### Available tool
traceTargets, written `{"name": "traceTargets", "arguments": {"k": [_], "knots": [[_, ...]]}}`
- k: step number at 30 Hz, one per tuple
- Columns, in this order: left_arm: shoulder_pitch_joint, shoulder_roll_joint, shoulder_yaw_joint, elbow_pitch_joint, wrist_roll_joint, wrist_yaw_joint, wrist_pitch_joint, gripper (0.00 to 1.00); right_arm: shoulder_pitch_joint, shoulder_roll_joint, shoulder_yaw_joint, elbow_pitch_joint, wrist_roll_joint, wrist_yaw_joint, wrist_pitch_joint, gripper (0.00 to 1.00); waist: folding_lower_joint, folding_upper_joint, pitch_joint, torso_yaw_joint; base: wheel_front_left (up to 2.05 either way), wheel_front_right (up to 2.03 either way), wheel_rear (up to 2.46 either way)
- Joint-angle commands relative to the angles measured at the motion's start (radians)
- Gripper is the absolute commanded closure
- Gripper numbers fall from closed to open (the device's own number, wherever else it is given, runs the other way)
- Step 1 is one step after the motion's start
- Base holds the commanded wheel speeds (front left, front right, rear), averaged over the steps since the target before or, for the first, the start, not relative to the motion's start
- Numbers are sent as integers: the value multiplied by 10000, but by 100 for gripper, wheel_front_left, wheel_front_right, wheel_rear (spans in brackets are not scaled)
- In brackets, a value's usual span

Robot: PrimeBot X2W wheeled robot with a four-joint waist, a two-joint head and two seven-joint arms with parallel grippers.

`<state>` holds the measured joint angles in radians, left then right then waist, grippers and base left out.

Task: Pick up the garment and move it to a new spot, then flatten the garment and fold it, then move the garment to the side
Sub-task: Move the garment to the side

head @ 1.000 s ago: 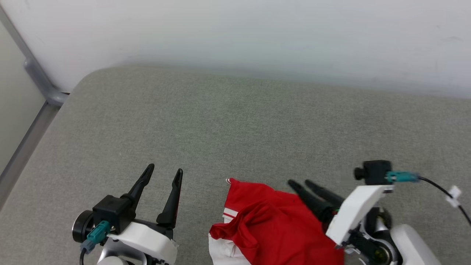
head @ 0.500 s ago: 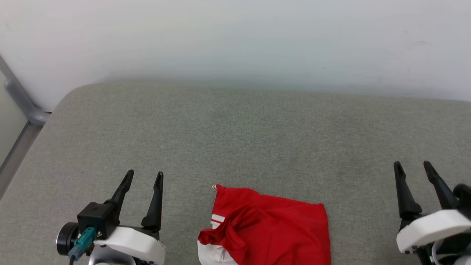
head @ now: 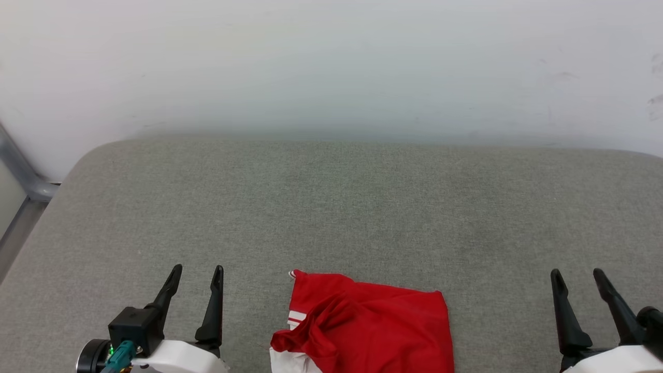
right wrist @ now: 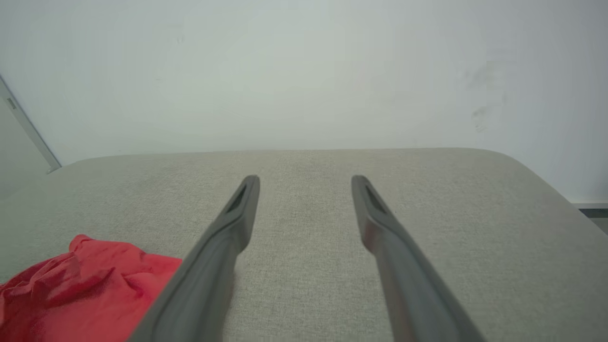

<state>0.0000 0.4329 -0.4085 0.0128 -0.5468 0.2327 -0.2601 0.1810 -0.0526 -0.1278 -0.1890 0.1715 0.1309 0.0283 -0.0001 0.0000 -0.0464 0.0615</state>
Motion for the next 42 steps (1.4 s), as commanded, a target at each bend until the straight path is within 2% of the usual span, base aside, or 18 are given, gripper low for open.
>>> {"name": "traceTargets", "arguments": {"k": [1, 11, 14, 18, 24, 28, 34, 35, 36, 42], "knots": [[133, -52, 82, 33, 66, -42, -68, 0, 128, 31, -28, -1, 180, -5, 138, 0, 1, 0, -18, -22, 0, 0, 0], [-166, -261, 219, 132, 241, -288, -71, 0, -2, 27, -527, 513, 1030, -5, 847, 0, 1, 0, 102, 115, 0, 0, 0], [-353, -353, 244, 134, 330, -404, -70, 0, -189, 25, -707, 1058, 1586, -5, 1665, 0, 1, 0, 269, 313, 0, 0, 0], [-651, -518, 270, 55, 475, -631, -61, 0, -463, -143, -551, 1729, 2382, -5, 3271, 0, 1, 0, 687, 687, 0, 0, 0], [-1074, -830, 426, 80, 692, -995, -60, 0, -981, -347, 343, 2417, 3650, -5, 5728, 0, 1, 0, 1429, 1241, 0, 0, 0], [-1280, -1034, 581, 189, 841, -1240, -60, 0, -1317, -192, 819, 2914, 4484, -5, 6603, 0, 1, 0, 1865, 1496, 0, 0, 0], [-1497, -1240, 901, 411, 1072, -1615, -60, 0, -1626, 3, 1162, 4207, 4864, -16, 7191, 0, 1, 0, 2283, 1672, 0, 0, 0], [-1504, -1268, 938, 444, 1103, -1652, -60, 0, -1651, 32, 1207, 4337, 5017, -17, 7186, 63, 1, 0, 2300, 1682, 0, 0, 0], [-1506, -1312, 976, 492, 1152, -1712, -60, 0, -1701, 61, 1264, 4436, 5169, -17, 7168, 100, 1, 0, 2303, 1690, 0, 0, 0], [-1247, -1464, 1217, 766, 1317, -1847, -60, 0, -2042, -118, 1728, 4108, 4909, -13, 6490, 100, 1, 0, 1898, 1480, 0, 0, 0]]}}
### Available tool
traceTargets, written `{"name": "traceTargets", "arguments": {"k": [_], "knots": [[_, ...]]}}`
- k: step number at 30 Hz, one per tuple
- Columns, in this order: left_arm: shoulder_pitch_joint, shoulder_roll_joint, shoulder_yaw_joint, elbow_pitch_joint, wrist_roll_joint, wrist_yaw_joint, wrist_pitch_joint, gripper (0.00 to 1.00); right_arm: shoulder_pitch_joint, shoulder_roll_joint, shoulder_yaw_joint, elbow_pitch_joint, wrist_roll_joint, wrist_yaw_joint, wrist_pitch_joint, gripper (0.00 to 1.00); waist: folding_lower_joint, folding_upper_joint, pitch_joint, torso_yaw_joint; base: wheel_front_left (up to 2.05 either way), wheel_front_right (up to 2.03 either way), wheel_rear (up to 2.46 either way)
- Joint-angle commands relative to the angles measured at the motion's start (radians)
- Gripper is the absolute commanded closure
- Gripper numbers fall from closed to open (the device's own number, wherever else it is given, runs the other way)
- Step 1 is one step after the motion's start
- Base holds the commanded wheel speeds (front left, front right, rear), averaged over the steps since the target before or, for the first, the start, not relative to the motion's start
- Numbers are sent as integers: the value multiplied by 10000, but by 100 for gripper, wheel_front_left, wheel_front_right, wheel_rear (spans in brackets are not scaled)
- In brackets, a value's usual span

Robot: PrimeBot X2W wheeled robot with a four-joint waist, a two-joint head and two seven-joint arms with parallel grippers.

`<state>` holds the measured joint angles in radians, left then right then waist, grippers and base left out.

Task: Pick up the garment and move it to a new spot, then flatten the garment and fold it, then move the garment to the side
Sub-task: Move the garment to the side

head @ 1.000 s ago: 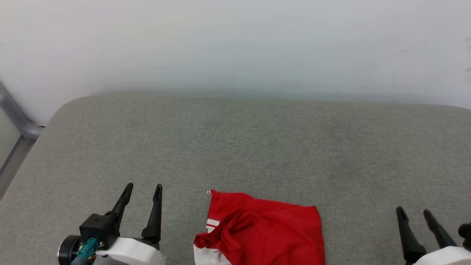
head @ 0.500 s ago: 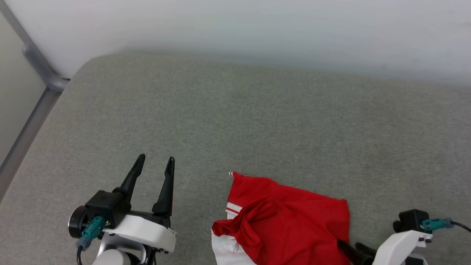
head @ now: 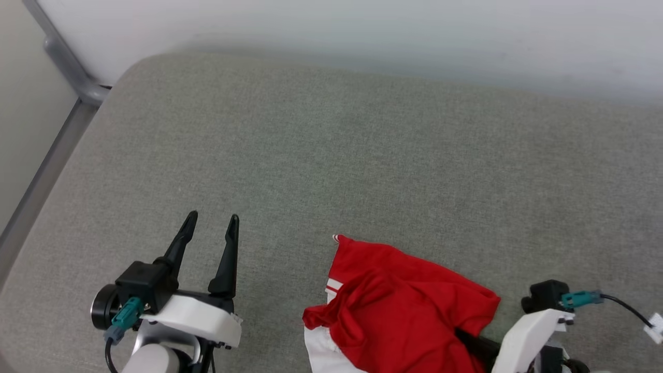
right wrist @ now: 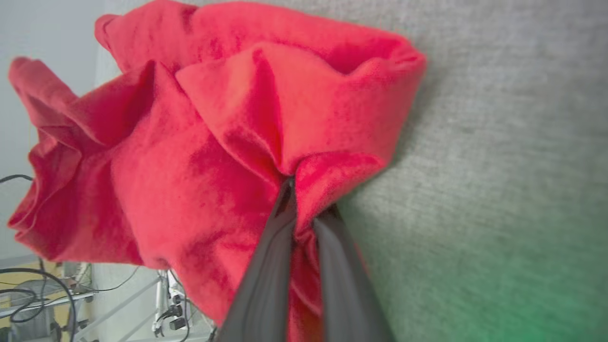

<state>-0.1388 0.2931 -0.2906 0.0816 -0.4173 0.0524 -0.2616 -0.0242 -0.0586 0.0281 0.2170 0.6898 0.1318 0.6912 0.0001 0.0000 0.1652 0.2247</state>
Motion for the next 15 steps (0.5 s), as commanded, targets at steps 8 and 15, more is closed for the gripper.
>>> {"name": "traceTargets", "arguments": {"k": [8, 15], "knots": [[532, 47, 160, 93, 270, 71, -37, 0, -247, -961, 542, -322, -2363, -21, -687, 100, -1, 0, -760, -1172, 0, 0, 0], [662, 76, 140, -185, 290, 124, -11, 0, -571, -1721, 240, -1091, -3683, -18, -813, 100, -1, 0, -693, -2765, 0, 0, 0]]}}
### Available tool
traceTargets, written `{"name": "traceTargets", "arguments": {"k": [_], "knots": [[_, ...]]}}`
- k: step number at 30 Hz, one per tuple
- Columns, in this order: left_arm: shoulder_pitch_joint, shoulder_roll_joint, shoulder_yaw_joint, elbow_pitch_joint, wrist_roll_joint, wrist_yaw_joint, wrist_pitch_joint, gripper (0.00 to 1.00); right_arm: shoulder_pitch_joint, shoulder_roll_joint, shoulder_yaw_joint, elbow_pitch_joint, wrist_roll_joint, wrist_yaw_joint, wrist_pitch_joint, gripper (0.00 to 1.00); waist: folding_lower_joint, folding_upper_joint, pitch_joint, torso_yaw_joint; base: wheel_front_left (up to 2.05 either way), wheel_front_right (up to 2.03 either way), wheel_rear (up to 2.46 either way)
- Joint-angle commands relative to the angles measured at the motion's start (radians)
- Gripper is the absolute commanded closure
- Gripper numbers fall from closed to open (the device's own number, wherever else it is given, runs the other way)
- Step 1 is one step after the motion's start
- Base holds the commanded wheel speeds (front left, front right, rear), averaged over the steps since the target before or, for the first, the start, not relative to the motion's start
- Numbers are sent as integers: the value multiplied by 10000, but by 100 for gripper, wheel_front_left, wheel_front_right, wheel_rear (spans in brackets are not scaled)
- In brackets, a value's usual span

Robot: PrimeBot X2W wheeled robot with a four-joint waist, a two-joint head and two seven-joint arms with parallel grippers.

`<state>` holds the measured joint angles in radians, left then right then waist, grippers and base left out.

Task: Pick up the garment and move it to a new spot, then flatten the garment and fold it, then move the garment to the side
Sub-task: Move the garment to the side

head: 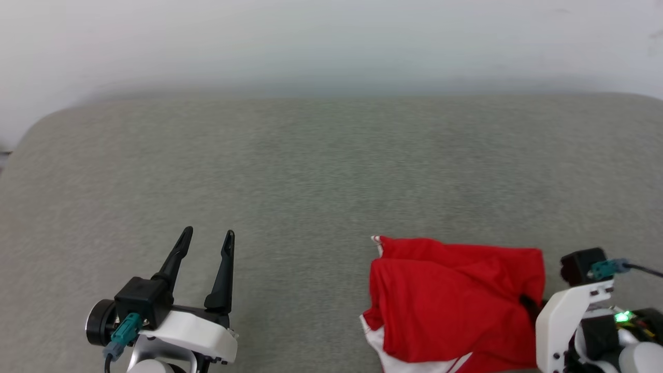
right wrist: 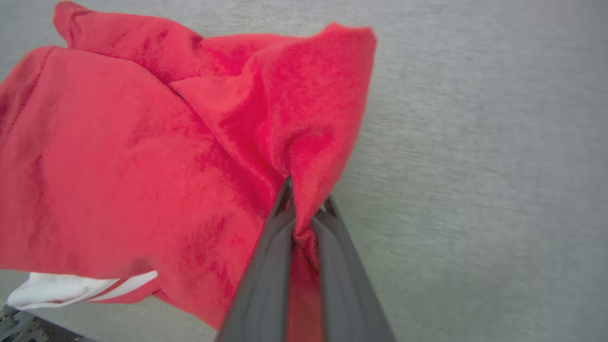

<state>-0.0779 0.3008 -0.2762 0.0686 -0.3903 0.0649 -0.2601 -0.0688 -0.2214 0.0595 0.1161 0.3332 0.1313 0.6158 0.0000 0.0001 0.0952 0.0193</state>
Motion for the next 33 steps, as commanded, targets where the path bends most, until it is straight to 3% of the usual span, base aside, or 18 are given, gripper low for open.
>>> {"name": "traceTargets", "arguments": {"k": [1, 7, 12, 26, 29, 30, 31, 32, 33], "knots": [[44, 17, 4, -91, 24, 11, -25, 0, -199, -153, -129, -167, -278, -12, -31, 100, 0, -1, 53, -962, 0, 0, 0], [-278, 140, -37, -468, 62, -92, 0, 0, -998, -702, -473, -63, -847, -14, -103, 100, 0, -1, 685, -2275, 0, 0, 0], [-929, 429, -26, -960, 143, -281, 222, 0, -2282, -1001, -1292, 584, -1372, -12, -710, 100, 0, -1, 1762, -2824, 0, 0, 0], [-2584, 1202, 118, -2254, 536, -586, 593, 0, -4936, -1825, -4334, 1703, -3218, -12, -1849, 100, 0, -1, 4419, -2499, 0, 0, 0], [-2823, 1246, 111, -2326, 561, -658, 557, 0, -5208, -1638, -4684, 1990, -3464, -11, -1996, 100, 0, -1, 4715, -2366, 0, 0, 0], [-2874, 1260, 101, -2328, 577, -667, 546, 0, -5278, -1585, -4784, 2085, -3541, -12, -2094, 88, 0, -1, 4774, -2328, 0, 0, 0], [-2917, 1256, 75, -2311, 586, -687, 540, 0, -5309, -1516, -4868, 2201, -3636, -12, -2201, 69, 0, -1, 4809, -2285, 0, 0, 0], [-2959, 1243, 54, -2278, 596, -701, 523, 0, -5324, -1429, -4909, 2311, -3712, -12, -2316, 22, 0, -1, 4824, -2247, 0, 0, 0], [-2991, 1225, 34, -2235, 597, -701, 504, 0, -5355, -1356, -5004, 2438, -3815, -14, -2420, 0, 0, -1, 4816, -2214, 0, 0, 0]]}}
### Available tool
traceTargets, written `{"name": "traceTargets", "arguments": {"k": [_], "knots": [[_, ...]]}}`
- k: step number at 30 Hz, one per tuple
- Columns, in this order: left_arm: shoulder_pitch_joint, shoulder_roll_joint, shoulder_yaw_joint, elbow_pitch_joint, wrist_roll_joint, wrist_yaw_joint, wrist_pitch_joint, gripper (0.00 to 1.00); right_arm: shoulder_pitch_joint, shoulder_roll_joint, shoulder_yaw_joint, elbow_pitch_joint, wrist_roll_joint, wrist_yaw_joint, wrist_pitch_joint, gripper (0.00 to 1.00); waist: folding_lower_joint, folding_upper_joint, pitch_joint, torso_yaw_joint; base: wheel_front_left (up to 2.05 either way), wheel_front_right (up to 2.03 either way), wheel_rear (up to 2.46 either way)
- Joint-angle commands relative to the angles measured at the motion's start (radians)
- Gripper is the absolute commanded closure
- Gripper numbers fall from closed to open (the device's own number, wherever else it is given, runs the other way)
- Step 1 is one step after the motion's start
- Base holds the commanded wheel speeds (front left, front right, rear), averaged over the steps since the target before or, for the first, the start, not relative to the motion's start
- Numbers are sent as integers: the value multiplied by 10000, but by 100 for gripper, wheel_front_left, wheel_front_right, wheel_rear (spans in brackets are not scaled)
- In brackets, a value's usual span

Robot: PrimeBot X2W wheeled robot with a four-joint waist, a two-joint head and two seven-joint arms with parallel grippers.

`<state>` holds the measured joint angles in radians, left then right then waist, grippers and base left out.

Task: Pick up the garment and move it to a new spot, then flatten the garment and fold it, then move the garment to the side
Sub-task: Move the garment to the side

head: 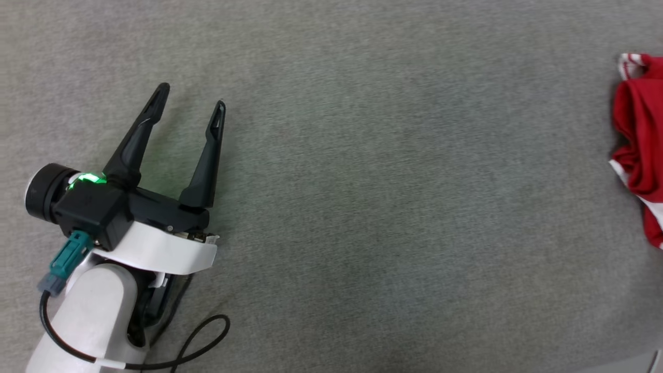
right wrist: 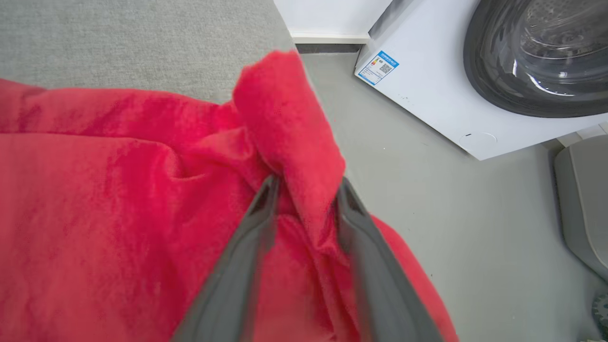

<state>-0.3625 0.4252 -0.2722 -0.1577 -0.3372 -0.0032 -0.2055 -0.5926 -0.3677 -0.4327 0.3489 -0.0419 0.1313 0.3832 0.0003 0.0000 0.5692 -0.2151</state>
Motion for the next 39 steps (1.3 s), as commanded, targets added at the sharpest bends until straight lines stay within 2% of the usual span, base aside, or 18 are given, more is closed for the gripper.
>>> {"name": "traceTargets", "arguments": {"k": [1, 8, 13, 20, 29, 32, 35, 39], "knots": [[-164, -46, -30, 85, 61, -24, -68, 0, -156, 149, -201, 218, -180, -14, -228, 0, -3, 0, 47, 163, 0, 0, 0], [255, -359, -141, 627, -100, 101, -278, 0, 13, 554, -1040, 420, -1125, -14, -1782, 0, -3, 0, -815, 410, 0, 0, 0], [826, -715, -170, 1095, -282, 312, -430, 0, 767, 760, -738, 21, -1062, -12, -2844, 0, -3, 0, -1874, 698, 0, 0, 0], [1788, -1224, -21, 1607, -426, 757, -548, 0, 2234, 1251, -64, -996, -409, -12, -3900, 0, -3, 0, -3353, 1241, 0, 0, 0], [2785, -1561, 18, 2181, -348, 990, -598, 0, 4605, 2453, 1435, -2796, 566, -12, -4569, 0, -3, 0, -4753, 2085, 0, 0, 0], [2921, -1564, 64, 2291, -354, 976, -605, 0, 5091, 2658, 1804, -3138, 828, -12, -4637, 0, -3, 0, -4985, 2256, 0, 0, 0], [3338, -1657, 119, 2459, -260, 964, -604, 0, 6236, 2993, 2591, -3864, 1259, -12, -4477, 0, -3, 0, -5650, 2581, 0, 0, 0], [3694, -1725, 169, 2439, -170, 904, -603, 0, 7104, 3114, 2833, -4609, 1484, -12, -4173, 0, -3, 0, -5926, 2703, 0, 0, 0]]}}
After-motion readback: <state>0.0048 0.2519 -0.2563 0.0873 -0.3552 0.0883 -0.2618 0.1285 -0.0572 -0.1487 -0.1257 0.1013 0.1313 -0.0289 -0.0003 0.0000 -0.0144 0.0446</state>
